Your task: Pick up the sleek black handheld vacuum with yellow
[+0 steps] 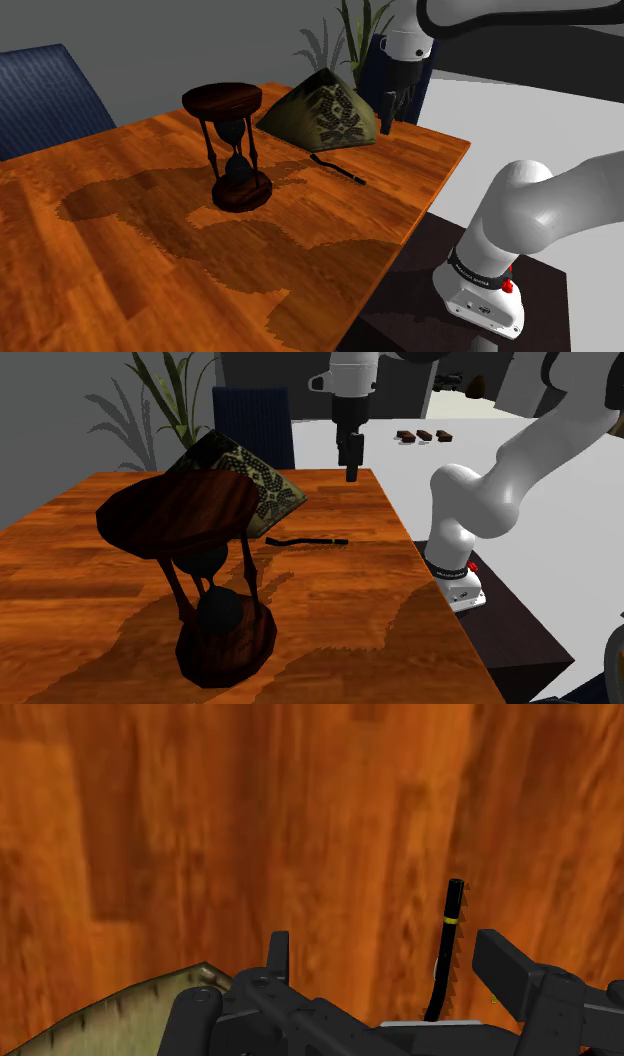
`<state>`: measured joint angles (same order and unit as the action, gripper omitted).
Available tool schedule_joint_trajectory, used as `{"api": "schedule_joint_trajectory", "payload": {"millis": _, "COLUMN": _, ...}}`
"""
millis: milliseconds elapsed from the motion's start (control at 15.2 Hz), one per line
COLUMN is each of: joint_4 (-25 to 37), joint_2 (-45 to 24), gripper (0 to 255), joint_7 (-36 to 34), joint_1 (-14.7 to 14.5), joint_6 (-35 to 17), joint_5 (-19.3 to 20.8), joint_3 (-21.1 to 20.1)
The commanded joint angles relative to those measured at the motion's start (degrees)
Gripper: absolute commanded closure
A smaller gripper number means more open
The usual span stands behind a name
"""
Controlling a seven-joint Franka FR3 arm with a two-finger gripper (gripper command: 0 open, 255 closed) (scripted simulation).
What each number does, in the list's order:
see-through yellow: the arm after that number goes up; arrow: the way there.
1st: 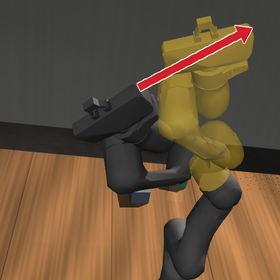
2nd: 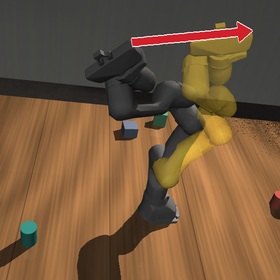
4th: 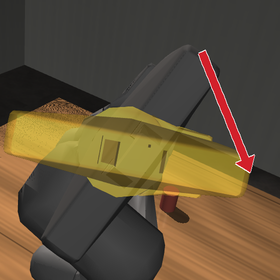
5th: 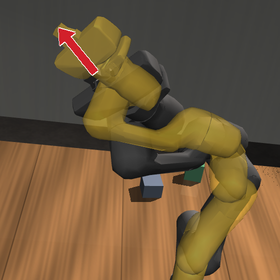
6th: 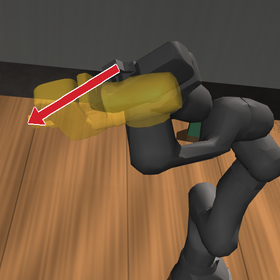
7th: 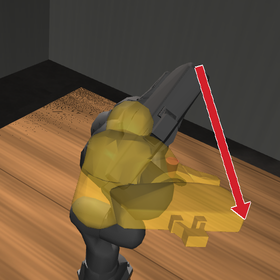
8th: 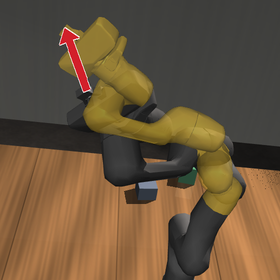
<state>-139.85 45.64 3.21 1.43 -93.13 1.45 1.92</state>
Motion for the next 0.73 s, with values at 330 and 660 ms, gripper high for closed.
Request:
{"api": "schedule_joint_trajectory", "payload": {"millis": 330, "joint_4": -1.65, "joint_2": -5.72, "gripper": 0, "joint_7": -6.14, "joint_1": -1.24, "joint_6": -9.26, "joint_5": -2.47, "joint_3": -4.70}}
{"api": "schedule_joint_trajectory", "payload": {"millis": 660, "joint_4": -1.04, "joint_2": -13.49, "gripper": 0, "joint_7": -12.29, "joint_1": -1.98, "joint_6": -18.31, "joint_5": -3.67, "joint_3": -9.33}}
